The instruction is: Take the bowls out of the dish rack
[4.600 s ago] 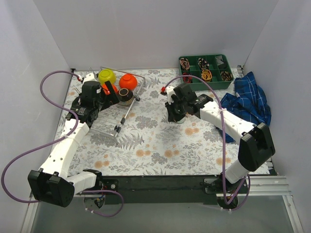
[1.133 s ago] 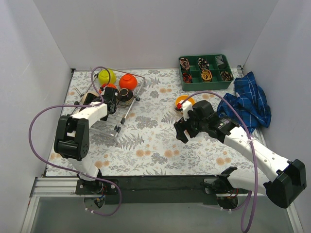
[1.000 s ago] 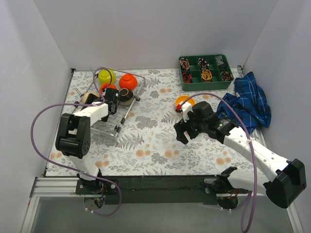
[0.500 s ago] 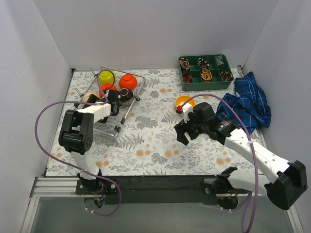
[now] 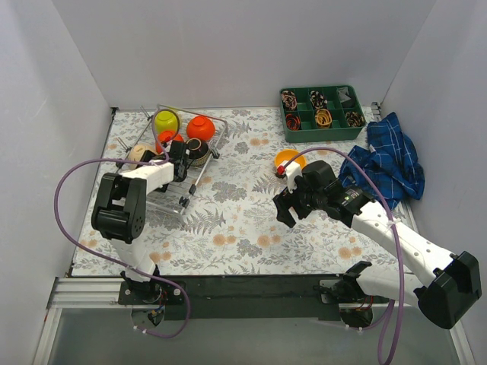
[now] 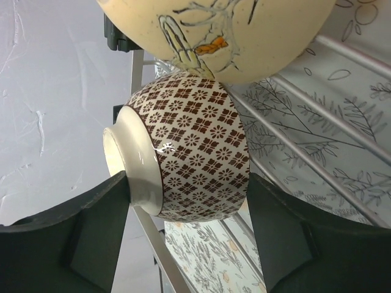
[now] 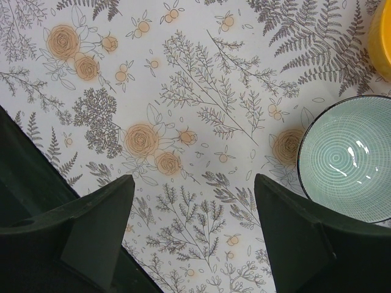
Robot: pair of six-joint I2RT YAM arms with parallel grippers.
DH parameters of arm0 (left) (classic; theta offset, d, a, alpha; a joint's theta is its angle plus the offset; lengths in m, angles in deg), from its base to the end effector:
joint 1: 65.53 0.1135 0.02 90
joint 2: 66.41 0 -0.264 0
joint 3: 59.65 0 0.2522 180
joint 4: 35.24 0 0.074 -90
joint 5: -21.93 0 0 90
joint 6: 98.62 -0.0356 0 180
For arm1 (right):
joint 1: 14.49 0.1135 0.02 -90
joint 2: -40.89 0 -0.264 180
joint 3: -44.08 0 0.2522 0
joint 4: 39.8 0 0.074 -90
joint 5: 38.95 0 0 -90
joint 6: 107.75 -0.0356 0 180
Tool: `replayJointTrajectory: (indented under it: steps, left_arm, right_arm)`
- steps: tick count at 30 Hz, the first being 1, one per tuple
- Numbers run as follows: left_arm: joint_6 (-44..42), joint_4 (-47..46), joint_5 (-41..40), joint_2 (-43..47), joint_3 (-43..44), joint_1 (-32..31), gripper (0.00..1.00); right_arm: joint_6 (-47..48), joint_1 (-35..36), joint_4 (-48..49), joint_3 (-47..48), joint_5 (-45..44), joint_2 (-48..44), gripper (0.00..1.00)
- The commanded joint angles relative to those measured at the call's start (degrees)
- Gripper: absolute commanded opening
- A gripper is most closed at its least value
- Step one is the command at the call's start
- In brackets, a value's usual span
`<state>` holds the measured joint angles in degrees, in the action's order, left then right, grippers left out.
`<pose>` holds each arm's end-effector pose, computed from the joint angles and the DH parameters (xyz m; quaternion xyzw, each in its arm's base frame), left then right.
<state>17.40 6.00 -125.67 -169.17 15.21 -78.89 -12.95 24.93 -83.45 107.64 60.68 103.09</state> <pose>0.3322 -0.0480 0.1660 -0.1817 0.8470 0.3926 0.3090 0.1737 0.1505 0.2796 -0.3745 0.8315 0.1932 0.3619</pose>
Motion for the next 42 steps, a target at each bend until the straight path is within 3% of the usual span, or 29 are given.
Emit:
replayJointTrajectory:
  steps: [1, 16, 26, 32, 42]
  left_arm:
    - [5.78, 5.28, 3.37, 4.85, 2.09, -1.92, 0.43]
    - [20.82, 20.58, 10.75, 13.29, 10.61, -3.77, 0.22]
    - [35.14, 21.82, 27.53, 18.64, 17.99, -3.77, 0.22]
    - [43.21, 16.38, 42.82, 25.49, 17.83, -3.77, 0.22]
    - [58.95, -1.97, 67.17, 37.45, 4.21, -3.77, 0.2]
  right_arm:
    - [0.83, 0.13, 1.59, 0.56, 0.83, -1.46, 0.87]
    - [-0.58, 0.22, 1.85, 2.93, 3.46, -0.15, 0.87]
    - [-3.83, 0.22, 5.0, 7.76, 8.56, 2.4, 0.86]
    - [-8.05, 0.22, 11.51, 8.91, 14.62, 4.07, 0.86]
    - [-11.91, 0.31, 25.13, 14.27, 20.87, 10.83, 0.86]
